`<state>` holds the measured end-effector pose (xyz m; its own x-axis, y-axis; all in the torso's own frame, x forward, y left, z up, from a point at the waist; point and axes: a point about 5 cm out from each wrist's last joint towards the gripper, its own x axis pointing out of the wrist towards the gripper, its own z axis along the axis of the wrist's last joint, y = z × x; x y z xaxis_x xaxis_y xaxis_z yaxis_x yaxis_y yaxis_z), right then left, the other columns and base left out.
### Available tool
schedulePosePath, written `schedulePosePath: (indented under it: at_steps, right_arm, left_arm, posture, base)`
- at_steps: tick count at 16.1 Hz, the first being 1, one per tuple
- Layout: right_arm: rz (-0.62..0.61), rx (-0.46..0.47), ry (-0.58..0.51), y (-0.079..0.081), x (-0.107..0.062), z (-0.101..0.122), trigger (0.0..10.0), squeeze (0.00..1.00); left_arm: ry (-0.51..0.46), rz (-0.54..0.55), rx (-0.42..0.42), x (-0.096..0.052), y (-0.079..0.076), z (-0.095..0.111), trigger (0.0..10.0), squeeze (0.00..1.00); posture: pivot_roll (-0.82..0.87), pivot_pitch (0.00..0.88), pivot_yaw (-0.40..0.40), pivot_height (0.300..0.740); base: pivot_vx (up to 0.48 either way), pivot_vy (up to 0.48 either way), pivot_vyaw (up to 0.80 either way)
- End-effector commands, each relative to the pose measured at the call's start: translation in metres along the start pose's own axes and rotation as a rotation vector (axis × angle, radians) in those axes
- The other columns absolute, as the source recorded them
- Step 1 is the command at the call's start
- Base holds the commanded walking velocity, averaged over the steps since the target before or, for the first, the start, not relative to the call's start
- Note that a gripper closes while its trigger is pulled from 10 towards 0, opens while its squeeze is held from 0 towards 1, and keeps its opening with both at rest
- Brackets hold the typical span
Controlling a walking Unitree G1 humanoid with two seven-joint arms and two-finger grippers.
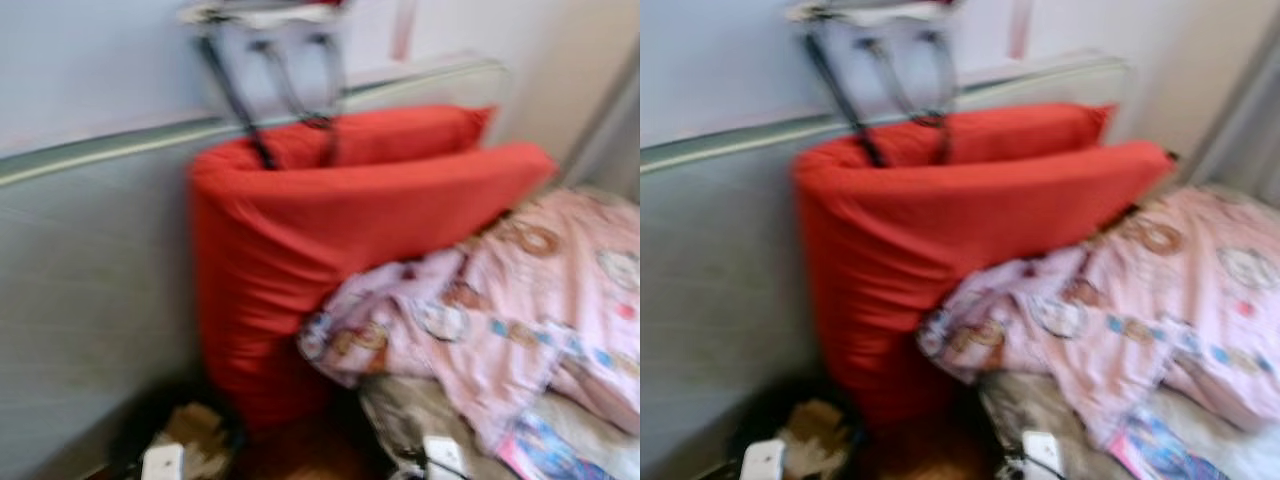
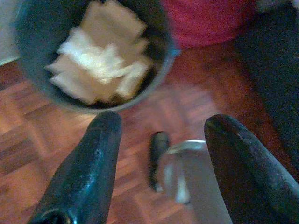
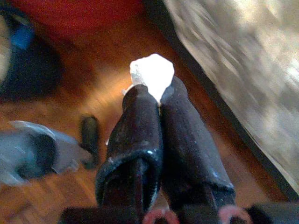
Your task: Clean up the room
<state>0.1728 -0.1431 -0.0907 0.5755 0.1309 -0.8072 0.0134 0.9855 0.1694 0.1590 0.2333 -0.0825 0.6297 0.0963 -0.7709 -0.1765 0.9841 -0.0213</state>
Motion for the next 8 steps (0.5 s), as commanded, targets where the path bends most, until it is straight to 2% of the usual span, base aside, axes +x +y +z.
schedulePosePath:
  at_steps: [1,4,8]
  right_arm:
    - [-0.025,0.009,0.005,-0.0098,-0.0022,-0.0023,10.0,0.00]
    - [-0.025,0.003,0.003,-0.0099,-0.0022,-0.0020,10.0,0.00]
    - [-0.019,-0.006,0.000,-0.0097,-0.0020,-0.0010,10.0,0.00]
  left_arm:
    - [0.017,-0.017,0.014,0.0000,-0.0050,-0.0039,10.0,0.00]
    - [0.018,-0.018,0.014,0.0000,-0.0049,-0.0040,10.0,0.00]
    - [0.018,-0.016,0.013,0.0002,-0.0050,-0.0035,10.0,0.00]
  posture:
    - [0.09,0.000,-0.034,0.740]
    - [0.09,0.000,-0.033,0.740]
    - [0.09,0.000,-0.035,0.740]
  base:
    - [0.000,0.311,0.00]
    - [0.000,0.311,0.00]
    - [0.000,0.313,0.79]
